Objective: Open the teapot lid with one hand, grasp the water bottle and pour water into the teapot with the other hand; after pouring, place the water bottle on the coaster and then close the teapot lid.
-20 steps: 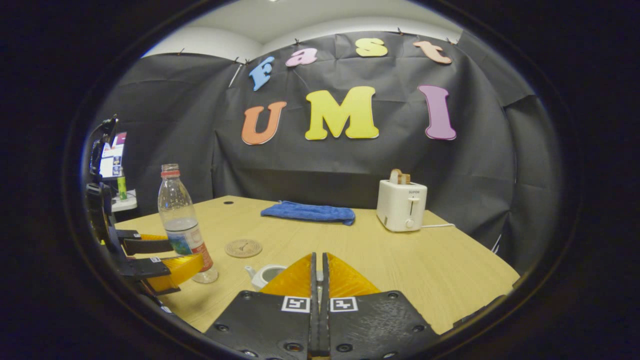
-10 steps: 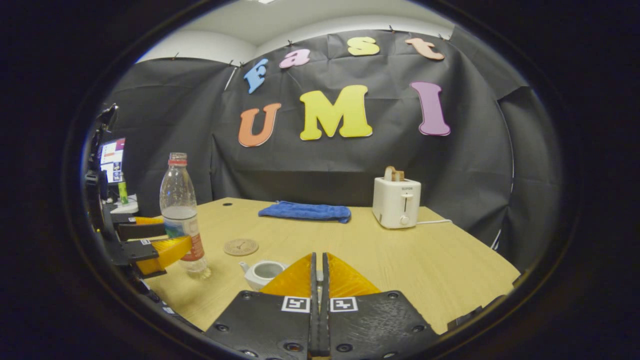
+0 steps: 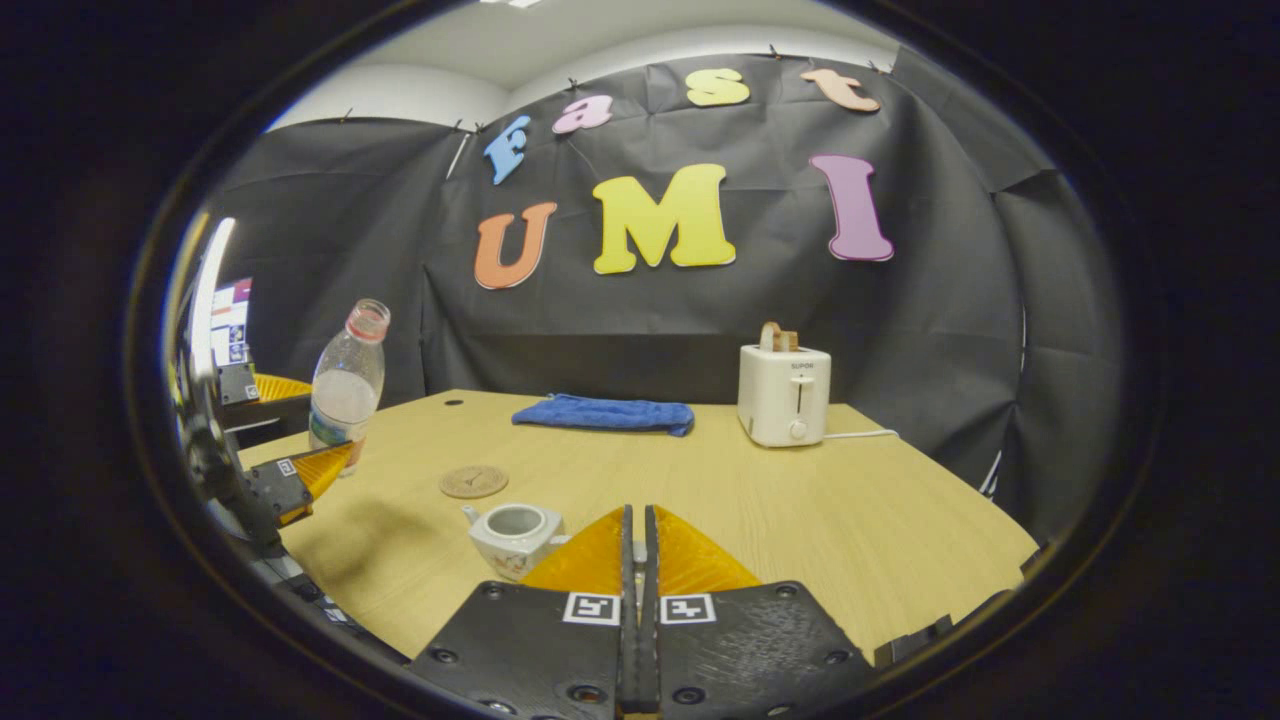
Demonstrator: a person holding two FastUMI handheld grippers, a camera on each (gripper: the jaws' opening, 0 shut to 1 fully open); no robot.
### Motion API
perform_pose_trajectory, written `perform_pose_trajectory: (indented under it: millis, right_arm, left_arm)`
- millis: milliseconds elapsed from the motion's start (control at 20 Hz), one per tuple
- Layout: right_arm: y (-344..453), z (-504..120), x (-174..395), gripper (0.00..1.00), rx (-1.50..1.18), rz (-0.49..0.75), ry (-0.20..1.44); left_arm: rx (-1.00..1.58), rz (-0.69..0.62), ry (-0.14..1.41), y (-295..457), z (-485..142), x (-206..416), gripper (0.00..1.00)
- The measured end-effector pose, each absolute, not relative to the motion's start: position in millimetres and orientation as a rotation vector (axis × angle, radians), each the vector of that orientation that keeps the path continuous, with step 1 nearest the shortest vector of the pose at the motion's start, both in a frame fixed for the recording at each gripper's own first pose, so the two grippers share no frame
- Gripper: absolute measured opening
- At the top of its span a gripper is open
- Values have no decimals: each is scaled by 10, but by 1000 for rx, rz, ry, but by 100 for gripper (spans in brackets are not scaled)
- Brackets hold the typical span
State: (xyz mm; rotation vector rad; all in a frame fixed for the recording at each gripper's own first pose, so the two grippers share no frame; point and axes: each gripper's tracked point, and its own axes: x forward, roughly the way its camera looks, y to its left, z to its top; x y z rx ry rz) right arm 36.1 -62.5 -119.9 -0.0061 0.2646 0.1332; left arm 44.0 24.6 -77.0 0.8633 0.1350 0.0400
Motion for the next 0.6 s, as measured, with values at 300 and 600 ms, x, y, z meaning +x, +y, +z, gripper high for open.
perform_pose_trajectory:
  millis: [300,600]
  right_arm:
    - [-712,-1219,282,0,-19,132,272]
    - [-719,-1241,218,0,-34,141,276]
  left_arm:
    - [1229,50,90,307,-761,538,70]
    - [1410,16,81,251,-776,551,71]
